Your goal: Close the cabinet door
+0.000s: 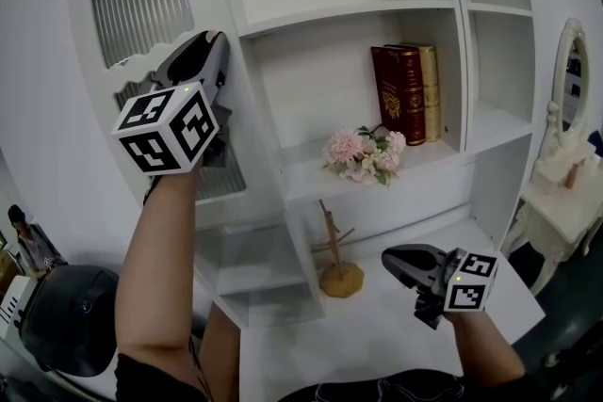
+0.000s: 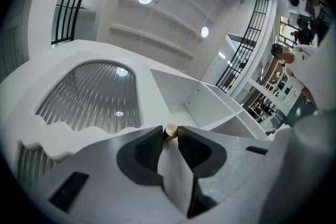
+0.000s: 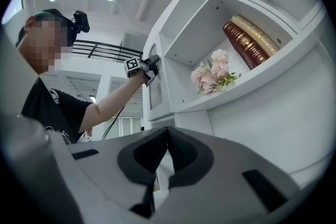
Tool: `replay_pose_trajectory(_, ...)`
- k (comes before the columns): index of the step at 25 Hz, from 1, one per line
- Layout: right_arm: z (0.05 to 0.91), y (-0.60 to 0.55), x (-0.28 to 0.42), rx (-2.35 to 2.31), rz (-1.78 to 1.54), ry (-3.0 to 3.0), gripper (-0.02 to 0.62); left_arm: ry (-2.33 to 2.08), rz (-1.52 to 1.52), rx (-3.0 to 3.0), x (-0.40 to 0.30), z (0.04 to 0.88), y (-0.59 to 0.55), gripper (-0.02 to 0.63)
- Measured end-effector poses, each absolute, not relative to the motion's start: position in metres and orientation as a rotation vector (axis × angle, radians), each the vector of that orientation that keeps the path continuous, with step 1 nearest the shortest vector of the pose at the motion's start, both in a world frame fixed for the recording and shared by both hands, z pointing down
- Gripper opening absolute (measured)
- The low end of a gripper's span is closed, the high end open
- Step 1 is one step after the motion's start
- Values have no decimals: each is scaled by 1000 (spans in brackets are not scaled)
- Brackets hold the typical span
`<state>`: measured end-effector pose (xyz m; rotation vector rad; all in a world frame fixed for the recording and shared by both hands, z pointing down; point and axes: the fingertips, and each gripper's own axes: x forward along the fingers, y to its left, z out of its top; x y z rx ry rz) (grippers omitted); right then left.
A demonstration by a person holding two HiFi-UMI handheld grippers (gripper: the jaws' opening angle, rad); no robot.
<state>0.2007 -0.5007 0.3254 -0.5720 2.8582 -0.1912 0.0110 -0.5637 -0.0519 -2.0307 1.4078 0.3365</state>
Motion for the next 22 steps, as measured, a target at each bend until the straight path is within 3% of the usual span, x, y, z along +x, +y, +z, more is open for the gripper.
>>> replay_pose_trajectory(11, 324, -488, 212, -617, -195, 2845, 5, 1341, 449, -2251, 9, -53, -559, 89)
replay_pose_trajectory(17, 332, -470, 205, -642, -234, 2832, 5, 1283, 488, -2269, 5, -48, -530, 153)
replay_pose_trajectory(22, 328, -441, 185, -634, -210, 2858, 5, 1247, 458, -2329, 0, -18, -502, 161)
